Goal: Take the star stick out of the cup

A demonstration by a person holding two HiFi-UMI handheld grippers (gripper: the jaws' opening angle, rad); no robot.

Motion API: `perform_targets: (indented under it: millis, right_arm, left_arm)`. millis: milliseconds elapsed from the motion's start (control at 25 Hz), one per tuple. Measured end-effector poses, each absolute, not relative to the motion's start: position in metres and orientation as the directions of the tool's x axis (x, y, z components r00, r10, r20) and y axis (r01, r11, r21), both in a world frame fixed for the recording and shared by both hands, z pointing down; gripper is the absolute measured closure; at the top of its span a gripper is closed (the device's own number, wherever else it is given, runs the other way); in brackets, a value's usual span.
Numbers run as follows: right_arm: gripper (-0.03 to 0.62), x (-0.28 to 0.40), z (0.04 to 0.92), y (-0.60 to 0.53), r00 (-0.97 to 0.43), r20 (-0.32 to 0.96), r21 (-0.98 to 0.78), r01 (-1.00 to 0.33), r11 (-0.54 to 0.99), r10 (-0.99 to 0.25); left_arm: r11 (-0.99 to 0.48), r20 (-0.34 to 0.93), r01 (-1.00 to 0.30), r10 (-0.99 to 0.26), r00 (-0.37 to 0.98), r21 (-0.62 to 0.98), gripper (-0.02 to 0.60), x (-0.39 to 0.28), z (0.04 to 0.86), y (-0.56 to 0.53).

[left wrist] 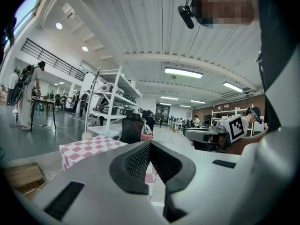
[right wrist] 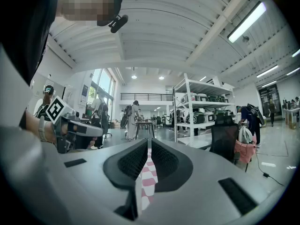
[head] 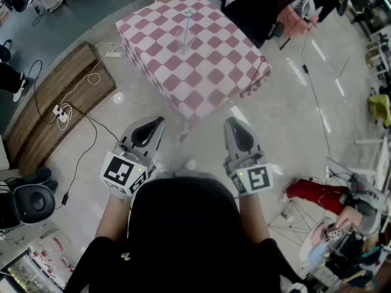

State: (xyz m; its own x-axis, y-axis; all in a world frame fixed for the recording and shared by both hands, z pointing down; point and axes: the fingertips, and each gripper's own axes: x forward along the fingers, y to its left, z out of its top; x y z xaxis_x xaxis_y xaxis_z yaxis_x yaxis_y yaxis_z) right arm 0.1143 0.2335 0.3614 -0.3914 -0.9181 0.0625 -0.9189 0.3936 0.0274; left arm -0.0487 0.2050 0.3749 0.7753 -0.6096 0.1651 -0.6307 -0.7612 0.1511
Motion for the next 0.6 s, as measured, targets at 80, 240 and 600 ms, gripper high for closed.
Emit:
perform_targets:
  millis: [80,240,600]
  right_arm:
    - [0.556,0.124,0.362,0.233,-0.389,0.065,0.023,-0.920,0.391,-0.919]
    - [0.556,0.145,0.362,0.228,-0.386,0.055,-0.012,-0.923,0.386,-0.921]
    - [0.556,0.184,0.368,0.220,-0.434,0.017,-0.090,-0.898,0.431,-0.901]
  left_arm:
    - [-0.762,0.166,-0.631,-0.610,0.775,0.148,0.543,-0.039,0.374,0.204]
    - [-0.770,0.174,-0.622,-0.599,0.782,0.144,0.543,-0.016,0.375,0.204]
    - [-0.743,0.234,-0.657,-0.621,0.748,0.128,0.543,0.026,0.388,0.204]
